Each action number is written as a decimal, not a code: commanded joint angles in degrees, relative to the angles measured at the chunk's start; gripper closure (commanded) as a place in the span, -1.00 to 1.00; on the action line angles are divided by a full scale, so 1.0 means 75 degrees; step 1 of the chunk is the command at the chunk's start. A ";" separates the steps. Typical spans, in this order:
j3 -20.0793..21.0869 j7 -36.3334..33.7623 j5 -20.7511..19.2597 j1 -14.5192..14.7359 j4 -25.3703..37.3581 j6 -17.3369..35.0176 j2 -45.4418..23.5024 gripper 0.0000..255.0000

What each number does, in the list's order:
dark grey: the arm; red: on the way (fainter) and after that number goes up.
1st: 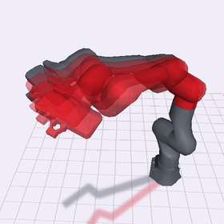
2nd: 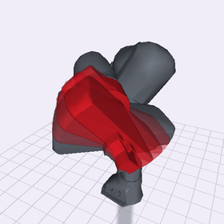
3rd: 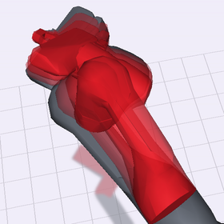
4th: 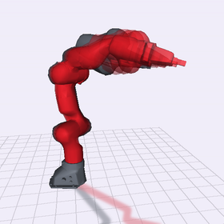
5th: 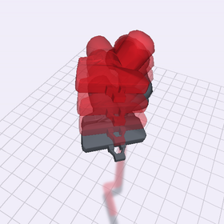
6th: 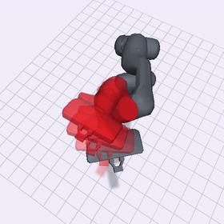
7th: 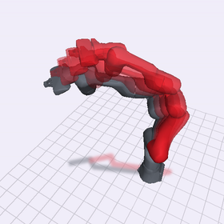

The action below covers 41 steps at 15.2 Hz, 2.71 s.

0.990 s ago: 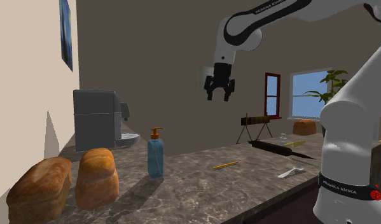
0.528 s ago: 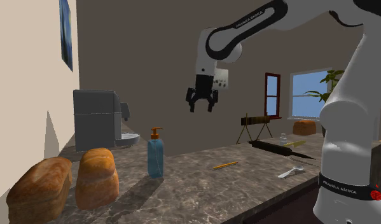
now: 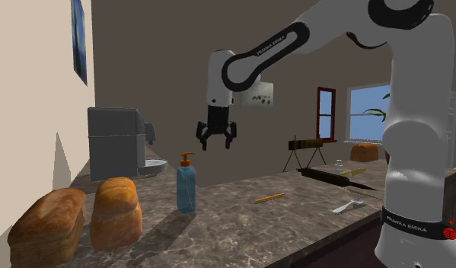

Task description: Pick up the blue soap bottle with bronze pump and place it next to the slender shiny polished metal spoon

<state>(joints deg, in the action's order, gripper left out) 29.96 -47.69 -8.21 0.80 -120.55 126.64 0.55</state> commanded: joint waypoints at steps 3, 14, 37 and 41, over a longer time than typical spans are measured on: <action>0.0153 -0.1024 -0.1011 0.0292 0.0911 0.0003 -0.1308 -1.00; -0.0236 -0.2223 -0.2434 0.1207 0.2514 0.0049 -0.3539 -1.00; -0.0234 -0.2180 -0.2417 0.1191 0.2567 0.0005 -0.3540 1.00; -0.0150 -0.2037 -0.2251 0.1142 0.2701 -0.0294 -0.3340 1.00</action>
<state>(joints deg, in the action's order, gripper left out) 28.67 -63.20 -25.38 9.37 -100.76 125.14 -24.79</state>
